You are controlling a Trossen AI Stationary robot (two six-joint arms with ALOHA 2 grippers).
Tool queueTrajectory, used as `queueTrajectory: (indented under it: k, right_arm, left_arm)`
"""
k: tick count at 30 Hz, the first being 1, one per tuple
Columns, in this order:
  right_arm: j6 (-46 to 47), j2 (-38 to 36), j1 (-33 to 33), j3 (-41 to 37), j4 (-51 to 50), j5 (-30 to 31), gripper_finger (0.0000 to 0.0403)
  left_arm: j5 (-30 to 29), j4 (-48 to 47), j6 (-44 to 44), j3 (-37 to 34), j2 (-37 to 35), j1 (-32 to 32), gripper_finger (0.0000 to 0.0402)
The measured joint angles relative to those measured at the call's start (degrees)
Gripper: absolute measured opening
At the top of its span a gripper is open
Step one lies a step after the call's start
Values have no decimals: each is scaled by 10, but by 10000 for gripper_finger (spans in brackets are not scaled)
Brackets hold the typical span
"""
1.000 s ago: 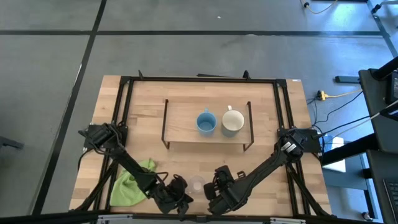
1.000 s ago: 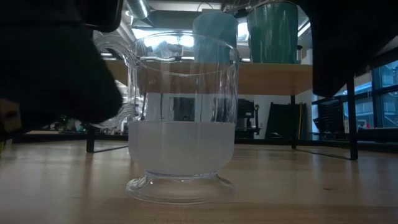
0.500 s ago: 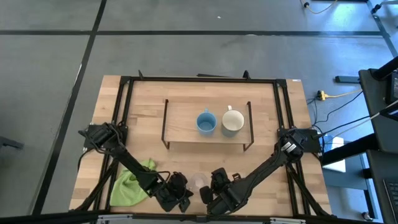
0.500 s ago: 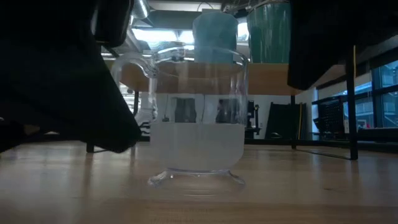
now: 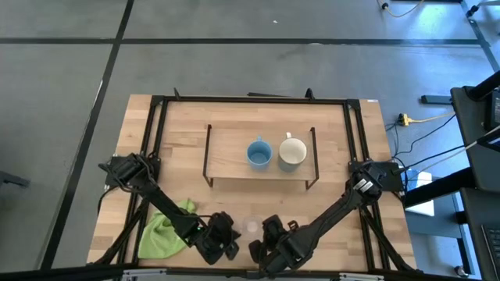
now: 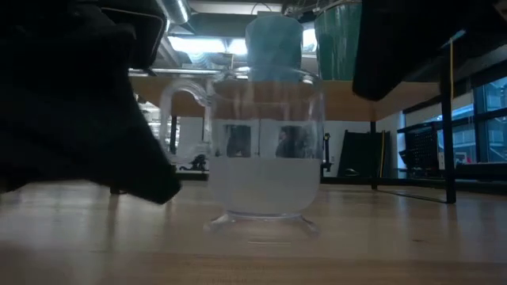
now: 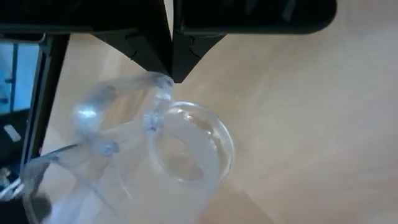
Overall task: Stack small to large cups/mugs on shelf
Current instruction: Put the transparent mug on the shelf
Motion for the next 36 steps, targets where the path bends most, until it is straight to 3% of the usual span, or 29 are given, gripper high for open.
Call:
queueTrajectory:
  k: [15,19,26,32,36]
  right_arm:
    - [-31,0,9,0,88,33,0]
    - [-75,2,11,0,159,61,6]
    - [-146,7,11,0,237,96,25]
    - [-174,5,29,2,221,208,20]
    - [-192,4,36,36,135,262,19]
  left_arm:
    - [-85,-46,2,0,-17,14,2]
    - [-96,-58,2,0,-19,19,4]
    - [-170,-55,22,0,-27,30,3]
    - [-211,-58,84,0,-35,40,9]
    - [-241,-55,128,0,-44,36,12]
